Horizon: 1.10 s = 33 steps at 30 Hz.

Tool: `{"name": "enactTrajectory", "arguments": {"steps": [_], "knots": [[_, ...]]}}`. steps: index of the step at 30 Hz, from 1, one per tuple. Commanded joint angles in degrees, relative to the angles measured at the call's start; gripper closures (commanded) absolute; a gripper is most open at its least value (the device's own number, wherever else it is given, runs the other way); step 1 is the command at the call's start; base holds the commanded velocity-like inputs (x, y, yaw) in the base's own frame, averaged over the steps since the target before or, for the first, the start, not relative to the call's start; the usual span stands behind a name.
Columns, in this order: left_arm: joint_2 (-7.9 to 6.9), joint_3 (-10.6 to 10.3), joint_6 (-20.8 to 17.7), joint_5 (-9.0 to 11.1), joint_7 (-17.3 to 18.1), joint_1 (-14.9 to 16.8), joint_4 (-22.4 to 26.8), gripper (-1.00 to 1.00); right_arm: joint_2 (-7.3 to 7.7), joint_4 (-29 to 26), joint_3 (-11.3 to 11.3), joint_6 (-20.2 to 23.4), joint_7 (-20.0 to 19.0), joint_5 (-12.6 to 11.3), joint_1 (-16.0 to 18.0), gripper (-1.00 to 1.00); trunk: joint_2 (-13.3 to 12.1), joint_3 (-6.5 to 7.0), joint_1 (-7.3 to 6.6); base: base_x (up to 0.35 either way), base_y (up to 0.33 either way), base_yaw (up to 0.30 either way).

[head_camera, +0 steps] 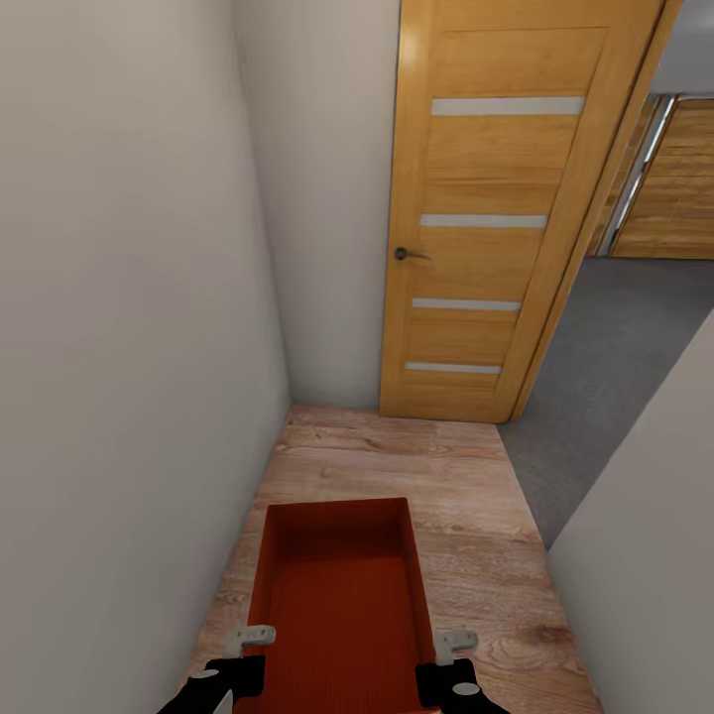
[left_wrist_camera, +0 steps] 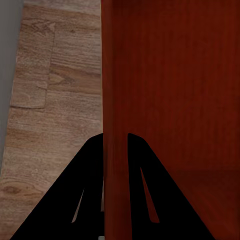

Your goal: Move the two storage containers from the living room to the garage. In the garage, place one container on the floor and stack the other container on top of it (either order is fine).

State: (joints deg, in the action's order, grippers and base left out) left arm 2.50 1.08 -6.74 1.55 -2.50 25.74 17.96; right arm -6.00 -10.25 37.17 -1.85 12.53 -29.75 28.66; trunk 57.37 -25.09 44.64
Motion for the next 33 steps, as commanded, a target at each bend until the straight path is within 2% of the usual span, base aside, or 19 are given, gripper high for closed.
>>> {"name": "enactTrajectory", "arguments": {"steps": [1, 7, 22, 33], "knots": [[-0.13, 0.2, -0.4, -0.7, -0.6, 0.0, 0.3, 1.0, 1.08, 0.7, -0.5, -0.3, 0.3, -1.1, 0.1, 1.0, 0.0, -0.06, 0.04, 0.325, 0.0, 0.0], [-0.13, 0.1, -0.4, -0.7, -0.6, 0.0, 0.3, 1.0, 1.05, 0.7, -0.5, -0.3, 0.3, -1.1, 0.1, 1.0, 0.0, -0.06, 0.04, 0.325, 0.0, -0.017], [-0.13, 0.2, -0.4, -0.7, -0.6, 0.0, 0.3, 1.0, 0.99, 0.7, -0.5, -0.3, 0.3, -1.1, 0.1, 1.0, 0.0, -0.06, 0.04, 0.325, 0.0, -0.202], [-0.13, 0.1, -0.4, -0.5, -0.6, 0.0, 0.3, 1.0, 0.99, 0.7, -0.5, -0.3, 0.3, -1.1, 0.0, 1.0, 0.0, -0.06, 0.04, 0.325, 0.0, -0.018]]}}
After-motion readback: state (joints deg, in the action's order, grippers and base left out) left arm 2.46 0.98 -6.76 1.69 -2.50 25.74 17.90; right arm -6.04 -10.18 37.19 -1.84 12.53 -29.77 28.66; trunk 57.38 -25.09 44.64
